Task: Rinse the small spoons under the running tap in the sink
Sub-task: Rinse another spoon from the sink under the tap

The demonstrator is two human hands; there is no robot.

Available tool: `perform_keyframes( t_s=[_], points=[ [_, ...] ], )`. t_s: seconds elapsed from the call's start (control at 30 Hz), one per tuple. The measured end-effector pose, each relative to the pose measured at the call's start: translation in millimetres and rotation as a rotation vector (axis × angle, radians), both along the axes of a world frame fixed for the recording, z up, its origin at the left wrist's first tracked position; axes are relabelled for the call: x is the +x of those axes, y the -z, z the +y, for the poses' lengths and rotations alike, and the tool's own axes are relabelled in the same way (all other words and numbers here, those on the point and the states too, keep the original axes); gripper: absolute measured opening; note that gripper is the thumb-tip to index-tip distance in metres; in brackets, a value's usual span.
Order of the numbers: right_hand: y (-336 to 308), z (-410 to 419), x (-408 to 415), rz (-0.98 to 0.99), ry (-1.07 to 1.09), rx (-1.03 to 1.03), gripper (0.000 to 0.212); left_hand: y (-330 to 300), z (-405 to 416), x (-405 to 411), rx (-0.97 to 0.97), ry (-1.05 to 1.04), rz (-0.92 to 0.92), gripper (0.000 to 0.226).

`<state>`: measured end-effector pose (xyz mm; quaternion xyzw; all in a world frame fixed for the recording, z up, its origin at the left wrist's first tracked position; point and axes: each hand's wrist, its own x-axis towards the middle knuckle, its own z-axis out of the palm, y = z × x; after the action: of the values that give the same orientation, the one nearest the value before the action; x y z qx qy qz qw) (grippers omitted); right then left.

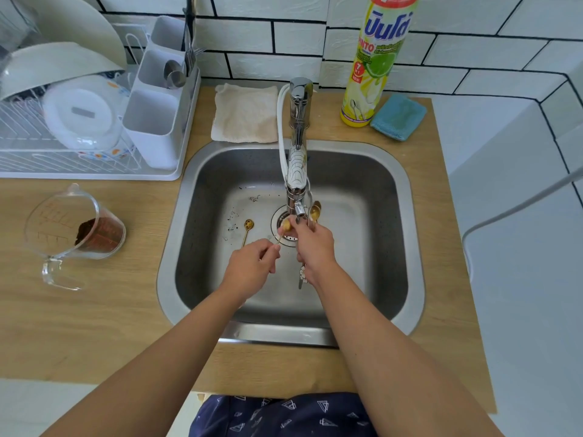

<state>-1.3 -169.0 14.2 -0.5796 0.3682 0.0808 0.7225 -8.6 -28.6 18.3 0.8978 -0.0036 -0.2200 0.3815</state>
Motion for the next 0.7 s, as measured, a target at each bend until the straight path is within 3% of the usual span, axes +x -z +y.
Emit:
perform_keyframes(
  t_s=[0.13, 0.33, 0.4, 0.5, 0.57, 0.7],
  points=[
    [6, 2, -3, -0.001, -0.017, 0.062, 0.021, 3, -1, 2, -0.062, -0.048, 0.014, 0.031],
    [9, 5, -4, -0.028, -0.111, -0.127, 0.012, -3, -8, 1, -0.145, -0.07, 0.147, 0.031],
    [9, 4, -2, -0.033, -0.119, -0.031, 0.02, -6, -10, 3, -0.257, -0.148, 0.236, 0.033],
    [10, 0, -1, -0.081, -0.037, 0.276, 0.025, -14, -10, 5, -0.488, -0.261, 0.421, 0.033],
    [10, -4, -1, -0.119, -0.063, 0.339, 0.024, -18, -9, 4, -0.586, -0.288, 0.529, 0.031],
    [5, -8, -1, -0.129, -0.163, 0.165, 0.017, -19, -9, 2, -0.647, -0.317, 0.633, 0.033]
  ],
)
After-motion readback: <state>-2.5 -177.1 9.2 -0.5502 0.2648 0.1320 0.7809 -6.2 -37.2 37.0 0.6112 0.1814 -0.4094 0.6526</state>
